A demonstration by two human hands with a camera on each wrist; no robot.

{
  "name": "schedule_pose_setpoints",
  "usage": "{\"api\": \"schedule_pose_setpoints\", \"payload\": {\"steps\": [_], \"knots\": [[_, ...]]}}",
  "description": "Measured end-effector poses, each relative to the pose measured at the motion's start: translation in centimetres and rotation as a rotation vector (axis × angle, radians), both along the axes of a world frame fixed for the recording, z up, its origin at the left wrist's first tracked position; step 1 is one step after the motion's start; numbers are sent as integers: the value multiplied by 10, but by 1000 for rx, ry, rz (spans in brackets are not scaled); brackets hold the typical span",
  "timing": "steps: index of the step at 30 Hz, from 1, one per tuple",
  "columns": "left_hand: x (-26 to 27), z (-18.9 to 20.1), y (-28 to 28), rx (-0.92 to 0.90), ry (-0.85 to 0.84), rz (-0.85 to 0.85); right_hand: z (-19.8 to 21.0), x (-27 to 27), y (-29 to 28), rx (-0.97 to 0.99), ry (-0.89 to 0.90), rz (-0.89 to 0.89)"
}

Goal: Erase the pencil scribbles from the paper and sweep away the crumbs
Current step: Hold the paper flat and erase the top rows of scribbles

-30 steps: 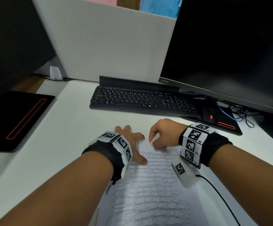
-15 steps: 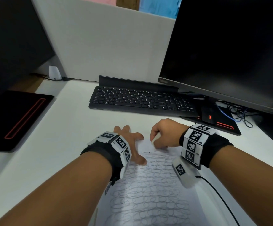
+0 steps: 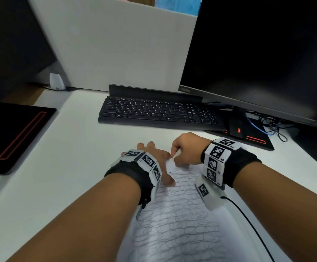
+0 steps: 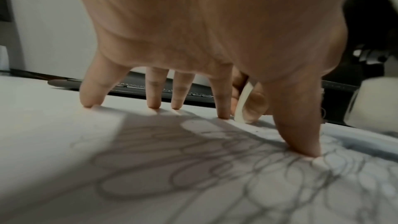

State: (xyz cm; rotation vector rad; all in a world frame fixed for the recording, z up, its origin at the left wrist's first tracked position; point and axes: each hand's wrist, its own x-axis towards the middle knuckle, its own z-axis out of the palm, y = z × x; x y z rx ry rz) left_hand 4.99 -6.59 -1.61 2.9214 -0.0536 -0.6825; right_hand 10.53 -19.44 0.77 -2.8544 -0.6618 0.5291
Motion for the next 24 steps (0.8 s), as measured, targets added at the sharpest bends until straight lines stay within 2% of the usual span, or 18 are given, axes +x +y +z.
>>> {"api": "schedule_pose_setpoints", "payload": {"steps": [5,10,14,17,21,24], "knots": [[2,-3,1,-5,0,9,0,-4,3,-66,57,57],[3,-8,1,-3,-5,11,1,-2,-2,4,11,-13],[3,-7,2,-11,-1,11,2,-4,-2,-30,113,36],[2,-9,2,-1,-12,6,3,1,-6,25,25,-15],[1,-6,1,18,-47,-11,3,-4,-2,-22,106,60],[0,-6,0,18,-61,-18,4,2,-5,16,61,1]]}}
